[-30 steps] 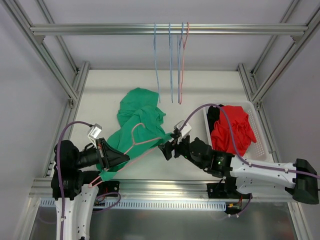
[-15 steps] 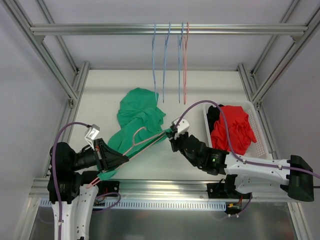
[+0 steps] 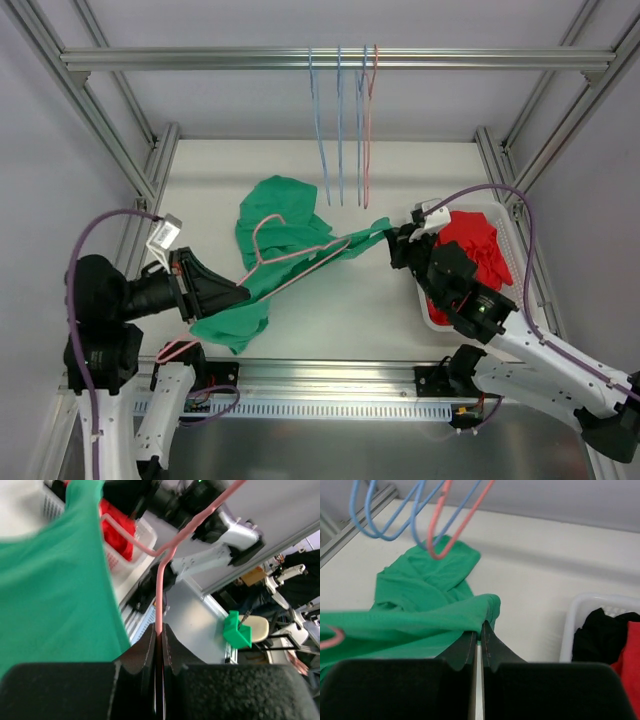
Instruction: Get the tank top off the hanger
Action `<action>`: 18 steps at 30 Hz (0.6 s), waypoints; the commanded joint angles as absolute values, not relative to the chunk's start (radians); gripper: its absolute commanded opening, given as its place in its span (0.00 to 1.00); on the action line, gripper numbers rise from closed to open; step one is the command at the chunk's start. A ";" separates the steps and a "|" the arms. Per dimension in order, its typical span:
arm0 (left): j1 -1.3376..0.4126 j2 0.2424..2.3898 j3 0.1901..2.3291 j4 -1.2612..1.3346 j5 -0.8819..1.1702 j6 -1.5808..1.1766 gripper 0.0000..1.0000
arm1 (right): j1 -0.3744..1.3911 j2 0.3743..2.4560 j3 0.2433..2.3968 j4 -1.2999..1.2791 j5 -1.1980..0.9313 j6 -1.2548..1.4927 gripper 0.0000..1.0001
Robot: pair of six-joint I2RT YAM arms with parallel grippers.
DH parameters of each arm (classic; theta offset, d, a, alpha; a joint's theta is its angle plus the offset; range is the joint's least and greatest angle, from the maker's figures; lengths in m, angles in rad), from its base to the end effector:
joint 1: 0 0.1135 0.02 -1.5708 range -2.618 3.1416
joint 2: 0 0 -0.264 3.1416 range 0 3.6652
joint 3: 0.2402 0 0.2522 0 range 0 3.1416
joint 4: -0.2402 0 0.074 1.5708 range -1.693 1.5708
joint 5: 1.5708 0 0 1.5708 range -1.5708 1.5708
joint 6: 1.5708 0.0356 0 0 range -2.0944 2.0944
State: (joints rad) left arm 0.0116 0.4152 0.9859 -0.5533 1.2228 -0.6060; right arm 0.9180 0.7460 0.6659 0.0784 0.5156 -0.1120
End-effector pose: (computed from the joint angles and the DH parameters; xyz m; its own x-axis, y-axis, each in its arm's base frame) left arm 0.0387 -0.0330 0.4043 -0.5188 -0.2003 -0.8311 0.7792 0.2893 -0.5560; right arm 0.1233 0.1324 0.3327 0.0427 -0.1042 -0.9936 -0.3893 0.9142 -0.1126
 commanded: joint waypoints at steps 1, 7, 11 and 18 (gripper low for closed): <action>0.005 0.504 1.270 -0.502 1.246 -0.644 0.00 | 0.897 0.755 0.805 -0.026 0.332 -0.081 0.00; 0.005 0.626 1.435 -0.178 1.158 -0.895 0.00 | 0.899 0.712 0.894 -0.035 -0.044 0.060 0.00; 0.005 0.632 1.212 0.450 0.981 -1.241 0.00 | 0.905 0.727 0.969 -0.017 -0.254 0.121 0.00; -0.129 0.633 1.063 0.840 0.644 -1.189 0.00 | 1.032 0.775 1.014 0.014 -0.302 0.190 0.00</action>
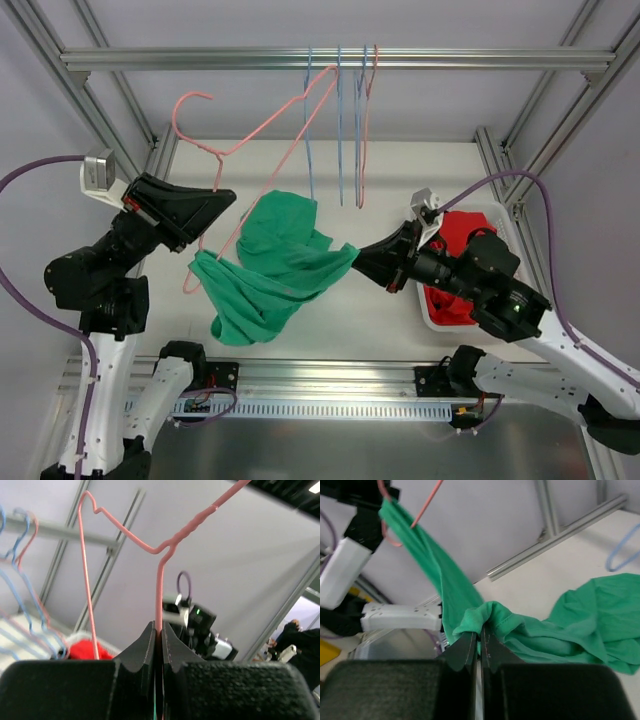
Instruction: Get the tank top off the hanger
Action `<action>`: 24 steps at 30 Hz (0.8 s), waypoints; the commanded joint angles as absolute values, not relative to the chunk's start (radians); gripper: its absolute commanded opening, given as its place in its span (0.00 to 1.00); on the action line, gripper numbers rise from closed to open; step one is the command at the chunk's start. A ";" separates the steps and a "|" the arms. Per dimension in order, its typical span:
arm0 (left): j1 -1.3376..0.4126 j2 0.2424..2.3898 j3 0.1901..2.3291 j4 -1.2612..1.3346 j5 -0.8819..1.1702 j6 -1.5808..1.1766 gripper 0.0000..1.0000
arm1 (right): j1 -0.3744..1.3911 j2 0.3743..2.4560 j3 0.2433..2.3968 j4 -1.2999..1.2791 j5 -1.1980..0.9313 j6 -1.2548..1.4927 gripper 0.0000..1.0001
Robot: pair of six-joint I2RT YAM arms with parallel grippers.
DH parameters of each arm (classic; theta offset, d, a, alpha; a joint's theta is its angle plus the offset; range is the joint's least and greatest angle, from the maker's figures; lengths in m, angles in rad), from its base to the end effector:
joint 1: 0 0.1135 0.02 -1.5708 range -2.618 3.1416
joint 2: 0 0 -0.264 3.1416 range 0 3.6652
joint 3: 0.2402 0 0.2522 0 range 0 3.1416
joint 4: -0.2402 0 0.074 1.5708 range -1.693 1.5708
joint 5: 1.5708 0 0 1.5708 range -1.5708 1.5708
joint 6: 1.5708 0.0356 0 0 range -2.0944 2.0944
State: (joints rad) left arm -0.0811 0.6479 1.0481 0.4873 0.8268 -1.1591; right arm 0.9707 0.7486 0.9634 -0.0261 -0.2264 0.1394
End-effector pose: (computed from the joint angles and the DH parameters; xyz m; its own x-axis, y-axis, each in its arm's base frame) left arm 0.0713 -0.0321 0.4996 -0.1653 -0.6093 -0.7756 0.9156 0.1975 -0.3503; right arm 0.0837 0.1365 0.4244 -0.0241 0.2045 -0.9786 -0.9344 0.3433 0.0948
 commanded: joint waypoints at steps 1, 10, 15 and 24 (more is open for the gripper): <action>-0.143 0.646 1.065 0.880 0.629 -1.181 0.00 | 1.055 0.820 1.025 0.005 -0.302 0.174 0.00; -0.251 0.843 1.097 1.207 0.502 -0.966 0.00 | 1.299 0.890 0.950 -0.276 0.199 0.127 0.00; -0.262 0.853 1.065 1.188 0.497 -0.905 0.00 | 1.362 0.934 0.950 -0.373 0.348 0.146 0.00; -0.262 0.404 0.974 0.067 0.186 -0.437 0.00 | 1.370 1.136 1.003 -0.301 0.388 0.129 0.00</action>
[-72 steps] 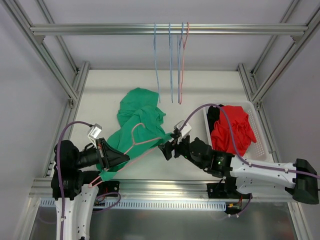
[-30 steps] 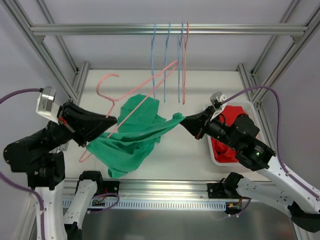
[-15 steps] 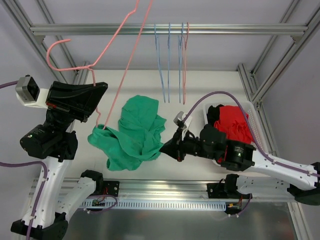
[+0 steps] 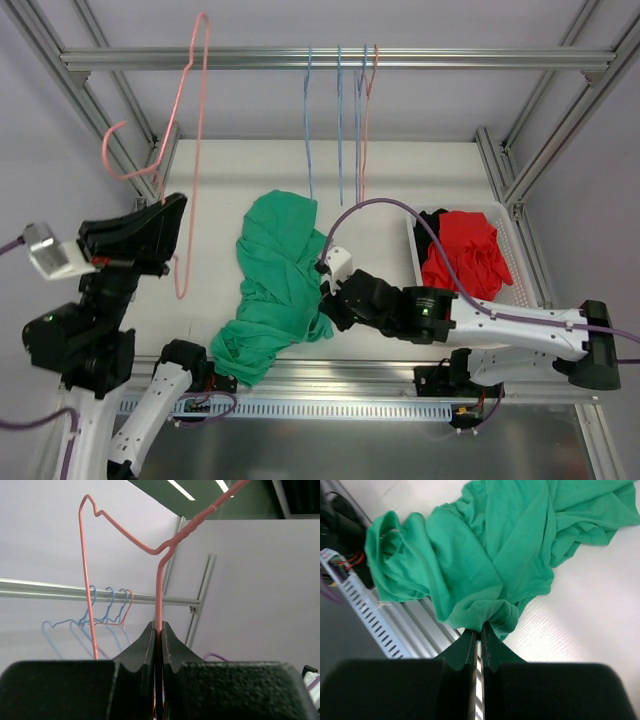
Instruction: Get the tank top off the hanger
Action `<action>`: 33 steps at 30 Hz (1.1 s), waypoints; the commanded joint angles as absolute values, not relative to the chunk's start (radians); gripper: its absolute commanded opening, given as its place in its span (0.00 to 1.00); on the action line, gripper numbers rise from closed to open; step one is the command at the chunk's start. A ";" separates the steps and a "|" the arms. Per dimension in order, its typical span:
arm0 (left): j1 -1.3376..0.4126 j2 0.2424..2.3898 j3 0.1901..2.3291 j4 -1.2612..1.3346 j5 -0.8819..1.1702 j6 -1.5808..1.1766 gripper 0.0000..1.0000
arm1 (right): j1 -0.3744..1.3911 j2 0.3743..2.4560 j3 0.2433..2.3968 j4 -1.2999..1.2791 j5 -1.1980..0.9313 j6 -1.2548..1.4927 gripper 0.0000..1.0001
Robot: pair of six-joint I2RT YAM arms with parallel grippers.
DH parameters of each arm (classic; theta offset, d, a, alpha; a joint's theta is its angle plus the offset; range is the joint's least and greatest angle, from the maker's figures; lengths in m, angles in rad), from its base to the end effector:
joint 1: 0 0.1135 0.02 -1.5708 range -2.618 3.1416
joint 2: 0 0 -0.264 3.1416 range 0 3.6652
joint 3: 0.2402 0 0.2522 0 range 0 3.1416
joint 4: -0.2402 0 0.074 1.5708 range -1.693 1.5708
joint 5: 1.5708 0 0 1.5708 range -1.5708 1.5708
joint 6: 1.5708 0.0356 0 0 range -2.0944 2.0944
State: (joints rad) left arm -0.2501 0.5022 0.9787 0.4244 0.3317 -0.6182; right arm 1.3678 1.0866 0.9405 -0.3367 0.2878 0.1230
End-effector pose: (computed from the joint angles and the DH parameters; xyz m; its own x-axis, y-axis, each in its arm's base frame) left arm 0.0413 -0.0225 0.4906 0.3698 -0.6600 -0.6539 0.7905 0.5933 -0.1518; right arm 0.0591 0.2369 0.3206 -0.2019 -0.3974 -0.8952 -0.8703 0.4920 -0.0221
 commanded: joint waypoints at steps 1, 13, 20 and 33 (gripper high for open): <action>-0.261 0.359 0.951 0.019 0.196 -0.443 0.00 | 1.352 1.149 1.011 -0.285 0.402 0.136 0.00; -0.262 0.440 1.010 -0.485 0.159 -0.520 0.00 | 1.299 1.148 1.068 -0.253 0.341 0.144 0.99; -0.261 0.684 1.247 -0.419 0.152 -0.517 0.00 | 1.301 1.088 1.003 -0.256 0.310 0.156 1.00; -0.267 1.198 1.534 -0.080 0.221 -0.649 0.00 | 1.312 0.996 0.894 -0.189 0.199 0.201 1.00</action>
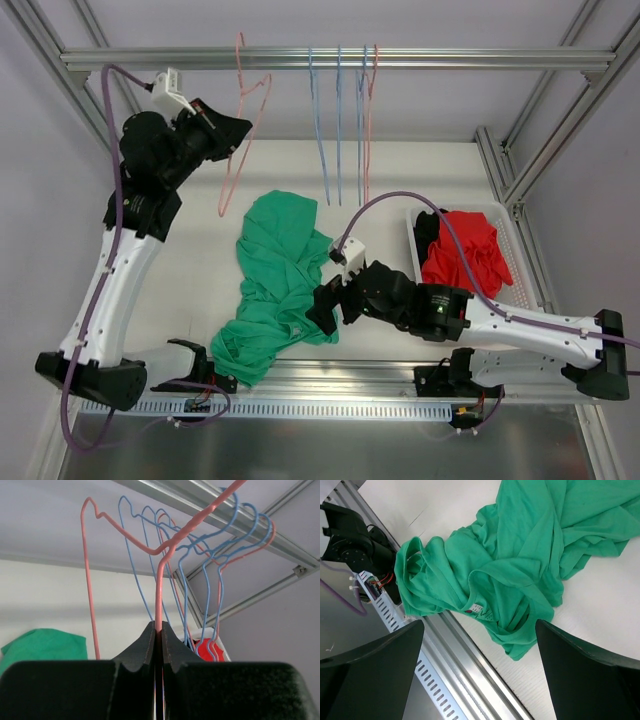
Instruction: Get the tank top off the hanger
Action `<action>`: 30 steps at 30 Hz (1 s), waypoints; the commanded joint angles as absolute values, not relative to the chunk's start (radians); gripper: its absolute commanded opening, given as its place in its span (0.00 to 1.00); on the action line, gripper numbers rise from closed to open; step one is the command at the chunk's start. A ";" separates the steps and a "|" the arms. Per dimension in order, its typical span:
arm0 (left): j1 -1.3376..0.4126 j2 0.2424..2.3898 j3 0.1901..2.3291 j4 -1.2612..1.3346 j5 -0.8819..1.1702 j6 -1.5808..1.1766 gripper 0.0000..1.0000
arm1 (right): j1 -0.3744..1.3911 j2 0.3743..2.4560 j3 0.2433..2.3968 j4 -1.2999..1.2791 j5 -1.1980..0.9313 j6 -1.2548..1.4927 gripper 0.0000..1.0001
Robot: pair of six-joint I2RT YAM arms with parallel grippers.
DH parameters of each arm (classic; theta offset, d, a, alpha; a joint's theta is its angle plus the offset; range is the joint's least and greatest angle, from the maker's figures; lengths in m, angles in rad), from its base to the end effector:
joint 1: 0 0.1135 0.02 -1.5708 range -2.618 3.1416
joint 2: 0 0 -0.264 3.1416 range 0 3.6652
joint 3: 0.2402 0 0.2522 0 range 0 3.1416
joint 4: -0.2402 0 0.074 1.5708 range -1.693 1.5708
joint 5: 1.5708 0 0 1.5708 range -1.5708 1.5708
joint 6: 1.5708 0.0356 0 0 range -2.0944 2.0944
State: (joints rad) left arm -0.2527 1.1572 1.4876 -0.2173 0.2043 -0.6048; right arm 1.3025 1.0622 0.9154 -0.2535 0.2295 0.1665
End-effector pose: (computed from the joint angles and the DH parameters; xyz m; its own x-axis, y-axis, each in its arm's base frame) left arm 0.2251 -0.0656 0.5037 -0.1603 -0.5336 -0.8304 0.4241 0.7224 -0.5461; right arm 0.0721 0.2318 0.3253 -0.2483 -0.2943 -0.9229 -0.8541 0.5161 0.0652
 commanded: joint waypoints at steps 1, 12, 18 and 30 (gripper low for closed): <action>-0.268 1.212 1.534 -0.062 0.225 -0.649 0.00 | 1.315 0.986 0.890 -0.186 0.196 0.202 0.99; -0.302 1.353 1.510 0.153 0.295 -0.646 0.00 | 1.382 1.098 0.845 -0.086 0.118 0.192 0.99; -0.313 1.358 1.448 0.150 0.242 -0.634 0.00 | 1.404 1.210 0.911 -0.081 0.146 0.199 0.99; -0.314 1.384 1.393 0.110 0.233 -0.623 0.12 | 1.427 1.290 0.936 -0.075 0.278 0.121 1.00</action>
